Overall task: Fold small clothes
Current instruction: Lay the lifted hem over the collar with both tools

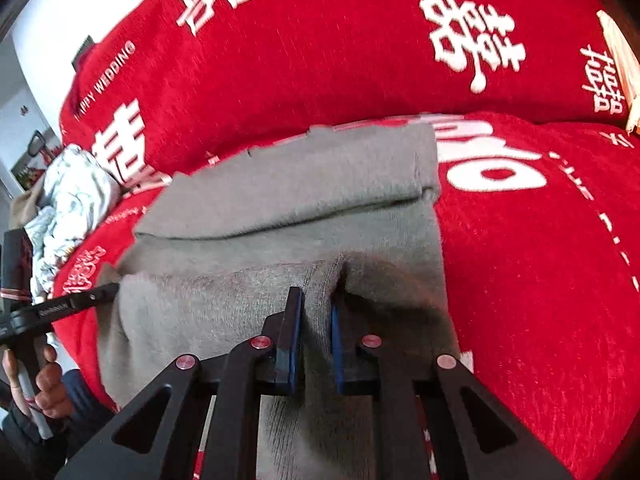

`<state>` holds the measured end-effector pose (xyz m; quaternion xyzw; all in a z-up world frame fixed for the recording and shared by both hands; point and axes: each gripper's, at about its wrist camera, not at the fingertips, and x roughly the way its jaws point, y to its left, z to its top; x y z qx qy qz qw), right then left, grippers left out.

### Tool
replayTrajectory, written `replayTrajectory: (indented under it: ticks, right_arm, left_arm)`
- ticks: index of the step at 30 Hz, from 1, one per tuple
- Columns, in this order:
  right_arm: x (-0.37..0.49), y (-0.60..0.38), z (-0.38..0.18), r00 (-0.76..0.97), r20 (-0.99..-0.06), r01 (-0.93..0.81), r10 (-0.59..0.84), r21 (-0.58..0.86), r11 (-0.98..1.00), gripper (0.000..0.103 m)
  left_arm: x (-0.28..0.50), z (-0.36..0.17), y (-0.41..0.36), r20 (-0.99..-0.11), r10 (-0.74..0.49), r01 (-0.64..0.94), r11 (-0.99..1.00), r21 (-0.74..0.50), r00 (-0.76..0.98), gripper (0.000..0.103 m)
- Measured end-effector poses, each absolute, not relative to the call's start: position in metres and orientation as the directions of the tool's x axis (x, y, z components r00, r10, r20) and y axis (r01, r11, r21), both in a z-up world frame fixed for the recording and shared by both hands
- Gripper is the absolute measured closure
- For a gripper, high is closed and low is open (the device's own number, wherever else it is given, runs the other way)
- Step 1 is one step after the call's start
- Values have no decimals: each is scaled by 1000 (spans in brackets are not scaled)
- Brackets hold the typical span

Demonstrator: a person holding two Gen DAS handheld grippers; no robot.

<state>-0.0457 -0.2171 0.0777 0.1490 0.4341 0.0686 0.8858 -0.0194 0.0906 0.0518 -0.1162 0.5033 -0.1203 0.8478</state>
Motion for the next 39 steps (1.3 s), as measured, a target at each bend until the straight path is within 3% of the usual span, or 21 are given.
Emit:
replayTrajectory:
  ticks: [2,3,4,5,6,8,16,18,19,20,21,22,34,39]
  right_arm:
    - [-50,-223,76,612,-745,14,265,345,939,73]
    - [-51,-227,75,605,-747,20,275,359,933,51]
    - [-56,-230,74,600,-748,31,285,377,926,32]
    - [-62,-233,76,612,-736,31,289,387,921,29]
    - [-67,-236,78,625,-727,32,283,386,922,28]
    - [-84,-236,80,632,-724,21,277,373,928,28]
    - [-111,-224,61,611,-739,-19,285,346,938,28]
    - [-107,-218,61,609,-731,-50,308,352,935,35]
    - [-105,-214,61,606,-726,-74,325,355,932,53]
    - [-102,-209,60,591,-735,-98,331,342,935,64]
    - [-100,-206,58,584,-742,-106,329,333,937,83]
    - [-99,-205,58,578,-747,-113,330,327,938,88]
    - [-96,-226,124,683,-555,-163,475,518,840,90]
    - [-70,-225,137,698,-562,-137,444,504,853,90]
  left_arm:
    - [-25,50,100,-804,-388,104,917,-385,450,90]
    - [-30,48,108,-785,-434,111,895,-433,442,82]
    - [-33,47,112,-774,-464,116,879,-462,430,41]
    - [-39,44,118,-772,-477,103,870,-482,420,3]
    - [-46,42,126,-774,-448,70,880,-470,447,1]
    - [-65,42,135,-776,-395,53,903,-426,491,1]
    - [-70,22,89,-786,-474,147,878,-455,396,1]
    - [-67,22,68,-806,-429,178,903,-391,408,5]
    - [-68,23,58,-809,-423,211,906,-367,407,30]
    - [-67,24,53,-817,-413,226,910,-349,402,60]
    - [-67,25,49,-827,-404,237,912,-334,391,75]
    - [-66,24,48,-831,-415,242,907,-345,370,91]
    - [-66,110,72,-686,-433,245,901,-359,585,91]
    - [-42,119,73,-689,-412,215,909,-358,596,91]
